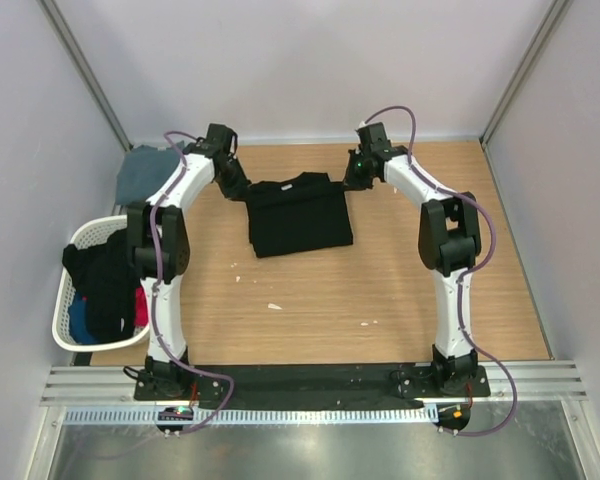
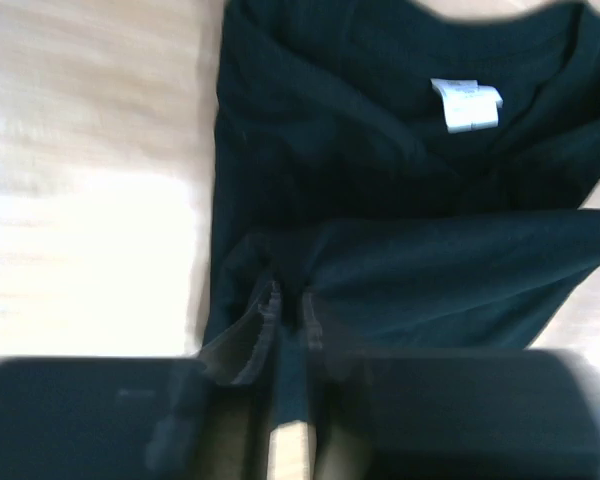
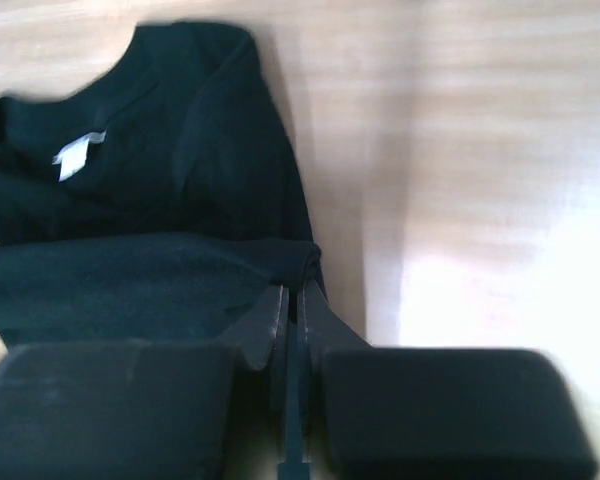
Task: Fold and stack the t-shirts
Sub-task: Fold the tshirt
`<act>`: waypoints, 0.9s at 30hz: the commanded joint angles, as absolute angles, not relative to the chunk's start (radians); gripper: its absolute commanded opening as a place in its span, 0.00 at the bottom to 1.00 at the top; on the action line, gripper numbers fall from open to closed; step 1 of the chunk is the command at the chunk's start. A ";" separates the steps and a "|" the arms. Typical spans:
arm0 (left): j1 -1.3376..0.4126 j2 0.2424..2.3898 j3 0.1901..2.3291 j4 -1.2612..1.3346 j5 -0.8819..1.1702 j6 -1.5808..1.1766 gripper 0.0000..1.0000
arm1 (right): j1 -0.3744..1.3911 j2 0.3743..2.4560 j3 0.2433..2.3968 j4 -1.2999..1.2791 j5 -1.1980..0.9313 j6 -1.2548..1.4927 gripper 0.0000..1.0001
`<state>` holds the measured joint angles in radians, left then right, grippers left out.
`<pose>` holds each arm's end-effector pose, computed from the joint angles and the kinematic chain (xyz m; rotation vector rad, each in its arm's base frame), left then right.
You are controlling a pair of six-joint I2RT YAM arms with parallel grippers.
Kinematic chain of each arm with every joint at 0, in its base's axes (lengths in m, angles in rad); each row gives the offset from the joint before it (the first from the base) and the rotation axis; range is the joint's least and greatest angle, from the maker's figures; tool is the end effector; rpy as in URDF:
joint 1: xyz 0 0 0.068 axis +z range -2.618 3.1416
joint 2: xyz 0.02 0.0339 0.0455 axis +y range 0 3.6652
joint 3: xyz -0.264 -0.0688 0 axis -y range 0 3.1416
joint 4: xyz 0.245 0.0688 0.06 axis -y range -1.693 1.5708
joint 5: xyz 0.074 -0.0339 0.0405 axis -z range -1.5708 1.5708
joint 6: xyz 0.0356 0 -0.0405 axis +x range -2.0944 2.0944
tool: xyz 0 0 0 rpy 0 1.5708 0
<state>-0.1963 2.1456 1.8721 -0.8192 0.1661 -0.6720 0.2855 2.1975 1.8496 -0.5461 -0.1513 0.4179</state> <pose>0.4557 -0.0966 0.2298 -0.5906 2.6718 -0.4870 0.4725 0.1443 0.2151 0.0994 2.5130 0.4837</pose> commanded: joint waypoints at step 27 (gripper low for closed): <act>-0.353 2.016 1.995 -0.725 -0.216 -0.572 0.83 | 0.262 2.140 1.905 -0.328 -0.213 0.430 0.75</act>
<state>-0.3870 1.9976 1.9469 -0.6949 -0.1043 -0.5678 0.2588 2.1941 1.9041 -0.3893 -0.2535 0.4141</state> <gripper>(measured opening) 0.828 0.746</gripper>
